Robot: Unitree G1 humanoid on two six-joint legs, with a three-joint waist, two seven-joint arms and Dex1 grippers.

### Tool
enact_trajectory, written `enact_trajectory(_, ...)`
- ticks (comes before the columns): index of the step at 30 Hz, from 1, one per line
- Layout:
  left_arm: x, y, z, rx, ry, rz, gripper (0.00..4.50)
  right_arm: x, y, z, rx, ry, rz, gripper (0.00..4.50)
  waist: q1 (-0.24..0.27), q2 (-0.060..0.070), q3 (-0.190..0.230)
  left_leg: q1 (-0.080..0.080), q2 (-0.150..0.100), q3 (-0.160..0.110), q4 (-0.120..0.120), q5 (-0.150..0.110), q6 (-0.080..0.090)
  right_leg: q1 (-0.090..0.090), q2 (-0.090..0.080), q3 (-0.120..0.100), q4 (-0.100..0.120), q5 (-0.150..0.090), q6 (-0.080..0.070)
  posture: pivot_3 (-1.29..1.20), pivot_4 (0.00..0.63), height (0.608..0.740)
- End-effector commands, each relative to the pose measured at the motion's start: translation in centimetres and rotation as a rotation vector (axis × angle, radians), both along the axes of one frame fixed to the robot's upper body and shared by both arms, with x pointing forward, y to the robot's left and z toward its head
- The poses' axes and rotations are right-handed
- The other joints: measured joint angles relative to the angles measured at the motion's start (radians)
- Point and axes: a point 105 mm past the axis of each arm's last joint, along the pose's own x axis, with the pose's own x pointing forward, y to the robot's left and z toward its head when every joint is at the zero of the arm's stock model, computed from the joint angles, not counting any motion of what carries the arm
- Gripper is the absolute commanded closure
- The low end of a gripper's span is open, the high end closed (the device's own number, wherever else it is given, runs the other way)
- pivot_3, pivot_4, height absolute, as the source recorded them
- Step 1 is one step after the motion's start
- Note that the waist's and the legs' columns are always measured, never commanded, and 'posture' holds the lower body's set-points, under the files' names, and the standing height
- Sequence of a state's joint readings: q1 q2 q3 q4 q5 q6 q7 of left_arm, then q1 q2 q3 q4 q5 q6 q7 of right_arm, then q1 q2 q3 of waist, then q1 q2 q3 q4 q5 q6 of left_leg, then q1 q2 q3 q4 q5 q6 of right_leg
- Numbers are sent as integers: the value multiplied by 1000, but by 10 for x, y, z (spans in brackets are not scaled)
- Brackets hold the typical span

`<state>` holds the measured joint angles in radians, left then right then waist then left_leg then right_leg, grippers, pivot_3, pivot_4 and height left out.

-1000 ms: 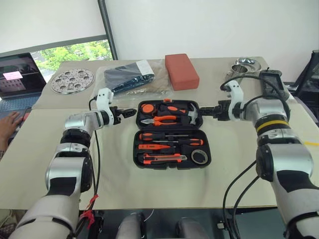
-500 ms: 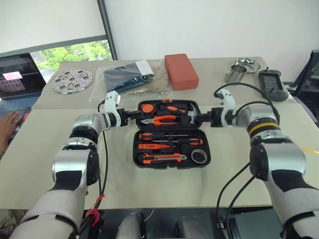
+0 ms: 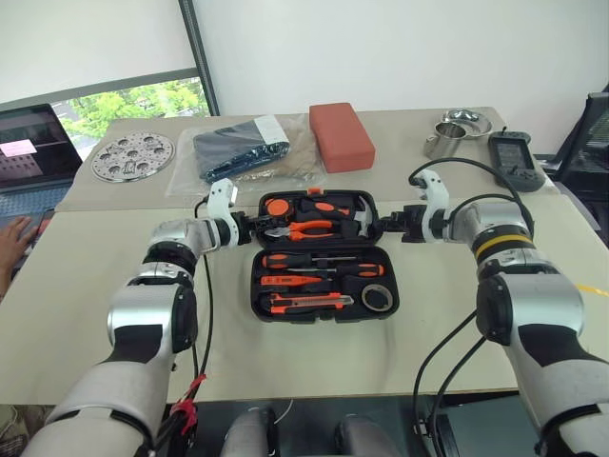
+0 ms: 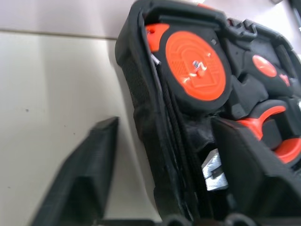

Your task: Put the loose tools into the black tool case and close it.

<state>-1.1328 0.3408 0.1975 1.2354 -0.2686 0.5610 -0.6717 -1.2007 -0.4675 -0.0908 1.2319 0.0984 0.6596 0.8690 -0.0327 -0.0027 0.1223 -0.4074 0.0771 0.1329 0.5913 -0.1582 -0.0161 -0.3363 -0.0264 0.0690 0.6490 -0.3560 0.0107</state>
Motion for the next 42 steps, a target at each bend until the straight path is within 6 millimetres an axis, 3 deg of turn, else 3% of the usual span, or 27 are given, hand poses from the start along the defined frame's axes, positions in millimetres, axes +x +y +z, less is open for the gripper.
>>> enact_trajectory(1,6,3,11,7,-40,34,3157,5,1,17,-3,-80,17,4500,0,0,0,0,0,0,0,0,0,0,0,0,0,0,0,0,150,740)
enact_trajectory(5,8,6,22,-53,-86,32,4457,6,2,20,7,-102,35,4500,0,0,0,1,0,0,0,0,0,1,0,0,1,0,0,0,150,740)
enact_trajectory(15,-3,10,32,-71,-206,-123,4457,7,9,42,55,-300,128,4500,-8,0,0,1,0,1,0,0,0,0,0,0,0,0,0,0,150,740)
enact_trajectory(17,-5,12,37,-9,-304,-173,4457,4,11,50,56,-396,178,4500,-8,0,0,1,0,1,0,0,0,0,0,0,0,0,0,0,150,740)
enact_trajectory(23,-16,11,57,154,-622,-298,4457,-18,15,64,26,-650,318,4500,-7,0,0,0,1,2,1,0,-1,0,0,0,0,0,0,0,150,740)
enact_trajectory(31,-41,10,63,500,-1018,-429,4457,-62,29,55,-186,-942,539,4500,-5,0,0,0,3,3,0,0,0,1,1,1,-1,0,0,0,150,740)
enact_trajectory(35,-55,13,49,695,-1145,-544,4457,-76,30,48,-314,-1078,628,4500,-6,0,0,1,4,3,0,0,0,1,2,2,-1,0,0,0,150,740)
enact_trajectory(37,-69,18,34,879,-1248,-648,4457,-87,30,38,-446,-1192,722,4500,-5,0,0,2,4,4,0,0,1,1,2,3,-1,0,0,0,150,740)
enact_trajectory(42,-109,26,-4,1252,-1485,-1131,4457,-121,29,2,-806,-1449,1121,4500,-5,0,0,9,4,5,0,-7,12,8,0,6,-3,0,0,0,150,740)
